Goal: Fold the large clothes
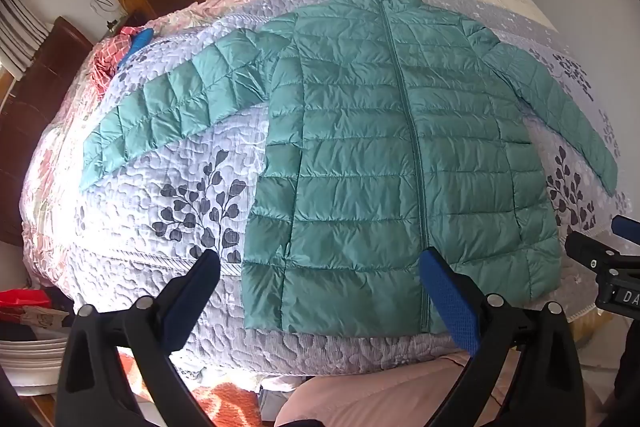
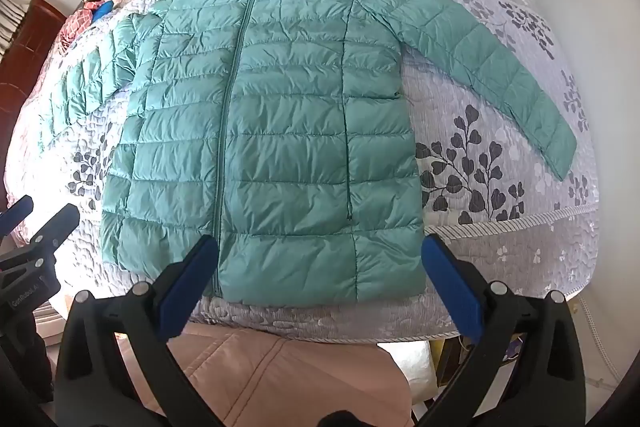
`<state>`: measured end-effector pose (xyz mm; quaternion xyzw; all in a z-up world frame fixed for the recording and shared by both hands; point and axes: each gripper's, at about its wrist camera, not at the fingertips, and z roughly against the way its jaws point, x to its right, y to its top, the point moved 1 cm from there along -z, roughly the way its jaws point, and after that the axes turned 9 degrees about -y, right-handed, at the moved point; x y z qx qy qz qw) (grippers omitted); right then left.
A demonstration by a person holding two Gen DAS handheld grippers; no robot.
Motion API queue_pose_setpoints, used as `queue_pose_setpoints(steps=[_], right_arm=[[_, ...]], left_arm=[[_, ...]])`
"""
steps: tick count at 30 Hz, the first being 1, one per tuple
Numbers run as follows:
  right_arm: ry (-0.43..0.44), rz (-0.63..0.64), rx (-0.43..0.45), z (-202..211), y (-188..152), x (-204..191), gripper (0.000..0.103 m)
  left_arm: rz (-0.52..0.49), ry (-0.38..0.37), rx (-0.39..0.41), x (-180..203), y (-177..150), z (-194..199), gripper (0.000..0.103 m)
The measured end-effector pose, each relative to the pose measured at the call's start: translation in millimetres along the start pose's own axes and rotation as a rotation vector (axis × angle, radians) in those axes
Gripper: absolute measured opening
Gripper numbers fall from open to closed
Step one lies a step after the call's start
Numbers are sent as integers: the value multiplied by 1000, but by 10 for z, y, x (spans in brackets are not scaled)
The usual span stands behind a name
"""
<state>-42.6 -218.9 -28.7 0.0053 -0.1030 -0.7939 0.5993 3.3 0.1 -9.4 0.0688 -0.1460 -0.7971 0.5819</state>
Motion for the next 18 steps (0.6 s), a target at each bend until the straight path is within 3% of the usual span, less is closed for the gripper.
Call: queue_pose_setpoints(steps=[18], right_arm=[[-2,1,4,10,17,-5,100]], left_arm=[[-2,12,13,-2,41,31,99]])
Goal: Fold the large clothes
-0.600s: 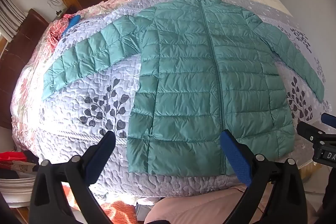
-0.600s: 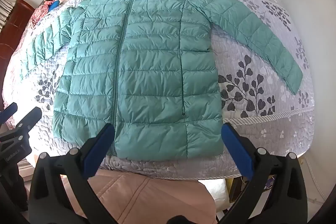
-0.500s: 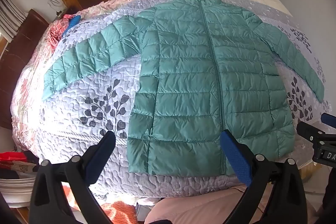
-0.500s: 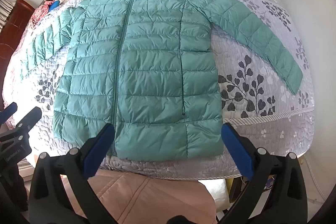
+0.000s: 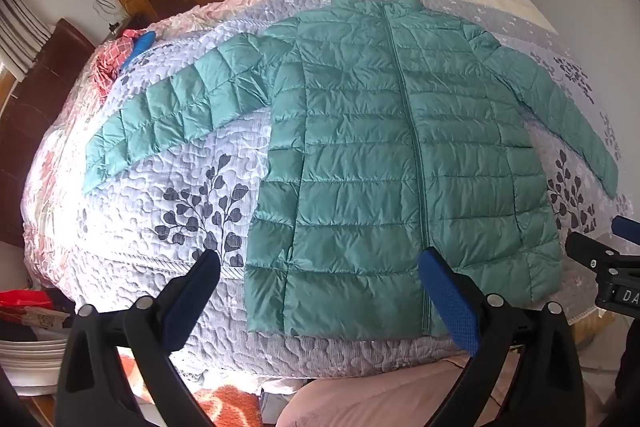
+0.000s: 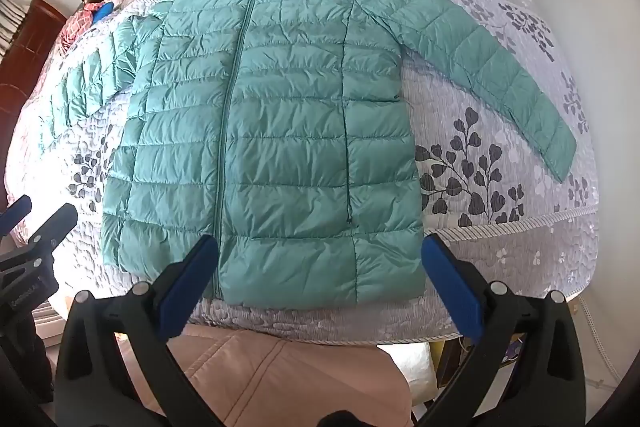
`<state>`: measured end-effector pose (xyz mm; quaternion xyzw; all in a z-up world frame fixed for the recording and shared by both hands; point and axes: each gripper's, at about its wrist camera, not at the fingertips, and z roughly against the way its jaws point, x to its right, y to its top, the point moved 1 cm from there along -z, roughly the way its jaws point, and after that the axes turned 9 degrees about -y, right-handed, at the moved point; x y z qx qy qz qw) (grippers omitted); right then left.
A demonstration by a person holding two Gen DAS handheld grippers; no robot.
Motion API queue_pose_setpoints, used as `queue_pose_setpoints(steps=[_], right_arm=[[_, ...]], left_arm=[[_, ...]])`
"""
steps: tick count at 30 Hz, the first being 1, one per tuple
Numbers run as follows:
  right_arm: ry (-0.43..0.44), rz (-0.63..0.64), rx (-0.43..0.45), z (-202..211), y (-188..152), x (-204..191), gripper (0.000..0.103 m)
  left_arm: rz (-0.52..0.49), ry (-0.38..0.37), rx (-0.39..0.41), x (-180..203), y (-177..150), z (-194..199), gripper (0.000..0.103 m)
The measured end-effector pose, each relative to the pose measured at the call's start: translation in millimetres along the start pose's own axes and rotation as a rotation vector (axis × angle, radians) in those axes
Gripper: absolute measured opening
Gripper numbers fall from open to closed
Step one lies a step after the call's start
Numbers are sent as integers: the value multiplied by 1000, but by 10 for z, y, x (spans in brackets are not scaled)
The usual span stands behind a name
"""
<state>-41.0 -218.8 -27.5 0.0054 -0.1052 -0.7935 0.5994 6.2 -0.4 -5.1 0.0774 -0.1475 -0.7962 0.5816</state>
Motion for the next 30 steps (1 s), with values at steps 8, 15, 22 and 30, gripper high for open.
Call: queue_pose_setpoints(steps=[8,15,22,30], right_arm=[[1,0,-1,-2,4,0,100],[0,-1,0,-2,2,-1,100],[1,0,1,3,-4,-2,100],[1,0,2,7,-6,-5,100]], left_arm=[[2,3,6,9,18,16,99],[0,2,8,12,24,26,99],[0,2,8,8,12,19,99],[1,3,8,12,59,10,99]])
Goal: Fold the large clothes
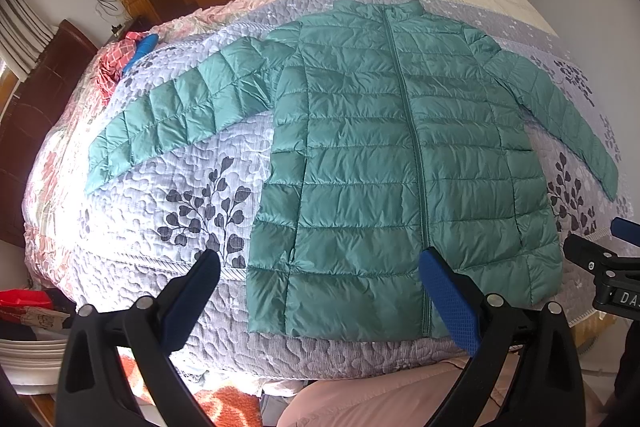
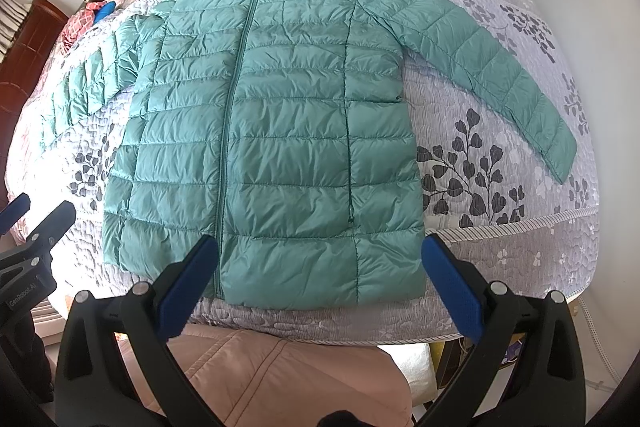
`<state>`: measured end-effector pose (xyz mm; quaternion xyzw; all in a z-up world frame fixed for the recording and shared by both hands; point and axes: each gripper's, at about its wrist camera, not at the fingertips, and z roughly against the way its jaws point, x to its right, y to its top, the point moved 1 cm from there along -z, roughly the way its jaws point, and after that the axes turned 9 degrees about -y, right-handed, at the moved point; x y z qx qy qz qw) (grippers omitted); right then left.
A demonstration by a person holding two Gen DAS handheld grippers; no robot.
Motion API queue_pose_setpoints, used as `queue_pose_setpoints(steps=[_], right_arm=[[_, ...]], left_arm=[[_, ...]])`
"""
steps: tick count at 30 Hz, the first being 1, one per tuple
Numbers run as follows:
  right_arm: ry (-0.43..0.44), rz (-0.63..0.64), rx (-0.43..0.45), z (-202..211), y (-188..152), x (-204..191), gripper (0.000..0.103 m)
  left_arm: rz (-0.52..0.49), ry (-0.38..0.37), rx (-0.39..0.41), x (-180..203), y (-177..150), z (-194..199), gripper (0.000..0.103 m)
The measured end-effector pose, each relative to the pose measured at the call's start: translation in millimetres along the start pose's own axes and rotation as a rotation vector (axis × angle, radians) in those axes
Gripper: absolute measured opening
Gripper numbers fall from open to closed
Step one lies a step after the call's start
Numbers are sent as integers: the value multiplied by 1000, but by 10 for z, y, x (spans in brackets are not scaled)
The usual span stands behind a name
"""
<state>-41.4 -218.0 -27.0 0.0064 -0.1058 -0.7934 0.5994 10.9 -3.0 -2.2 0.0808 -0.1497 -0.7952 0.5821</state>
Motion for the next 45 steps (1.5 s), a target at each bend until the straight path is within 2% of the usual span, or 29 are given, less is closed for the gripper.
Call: queue_pose_setpoints(steps=[33,45], right_arm=[[2,-2,1,-13,-63,14,100],[5,-3,-1,10,29,-7,100]], left_arm=[[-2,0,5,-5,-56,21,99],[-3,3,7,-8,-51,50,99]])
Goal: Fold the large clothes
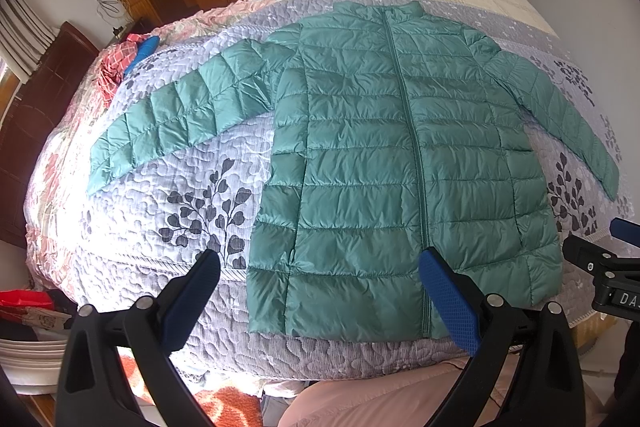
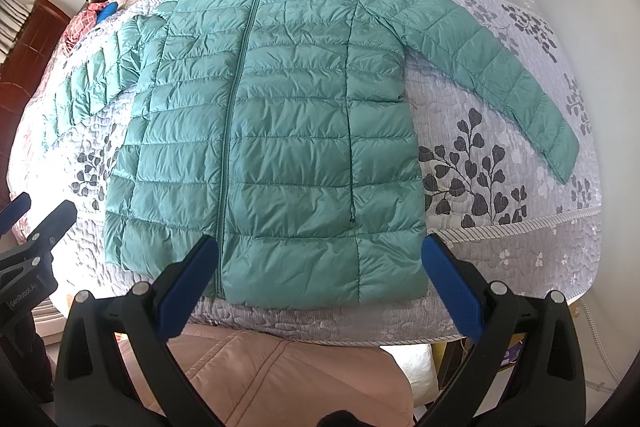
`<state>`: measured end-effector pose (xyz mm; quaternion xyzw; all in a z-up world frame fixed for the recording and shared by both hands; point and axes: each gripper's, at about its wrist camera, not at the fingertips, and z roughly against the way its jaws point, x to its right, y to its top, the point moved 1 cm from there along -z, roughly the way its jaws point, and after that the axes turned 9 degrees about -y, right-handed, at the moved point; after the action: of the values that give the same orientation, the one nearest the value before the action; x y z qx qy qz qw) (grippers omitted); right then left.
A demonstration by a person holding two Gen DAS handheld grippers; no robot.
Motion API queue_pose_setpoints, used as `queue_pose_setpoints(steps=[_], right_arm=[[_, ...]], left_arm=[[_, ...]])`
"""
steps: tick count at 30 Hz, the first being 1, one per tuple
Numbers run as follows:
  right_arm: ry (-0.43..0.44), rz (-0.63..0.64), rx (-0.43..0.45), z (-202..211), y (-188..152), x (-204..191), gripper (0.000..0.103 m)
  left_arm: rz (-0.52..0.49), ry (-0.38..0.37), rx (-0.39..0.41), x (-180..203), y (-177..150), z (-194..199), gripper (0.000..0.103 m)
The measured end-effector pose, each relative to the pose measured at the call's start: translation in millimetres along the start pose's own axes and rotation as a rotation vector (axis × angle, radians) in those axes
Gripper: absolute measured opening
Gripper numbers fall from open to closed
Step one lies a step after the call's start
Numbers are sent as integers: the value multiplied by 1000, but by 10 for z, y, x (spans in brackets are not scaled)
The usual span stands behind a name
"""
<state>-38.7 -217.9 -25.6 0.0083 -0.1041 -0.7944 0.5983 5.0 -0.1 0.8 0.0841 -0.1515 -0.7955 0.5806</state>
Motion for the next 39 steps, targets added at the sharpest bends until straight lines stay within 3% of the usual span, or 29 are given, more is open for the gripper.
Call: queue_pose_setpoints(steps=[6,11,15,19,24,31,36,39], right_arm=[[15,-8,10,-41,-40,44,100],[50,-105,129,-125,62,451,100],[50,-267,219,-325,169,1170,100],[100,-493,271,-644,200,2189,100],[66,-693,233,-1136,241,3304,100],[102,-839,121,-1788,153,4269,100],[163,-854,71,-2094,160,4486,100],[183,-820,60,-2165,194,4477,100]], left_arm=[[-7,-7,1,14,64,-21,99],[-47,-46,41,149,269,-239,99],[-152,-37,116,482,575,-507,99],[-211,-76,194,881,933,-734,99],[-258,-136,217,1548,1583,-1133,99],[-251,-207,119,2343,2224,-1816,99],[-228,-223,21,2603,2406,-2252,87],[-216,-219,-7,2682,2461,-2435,87]])
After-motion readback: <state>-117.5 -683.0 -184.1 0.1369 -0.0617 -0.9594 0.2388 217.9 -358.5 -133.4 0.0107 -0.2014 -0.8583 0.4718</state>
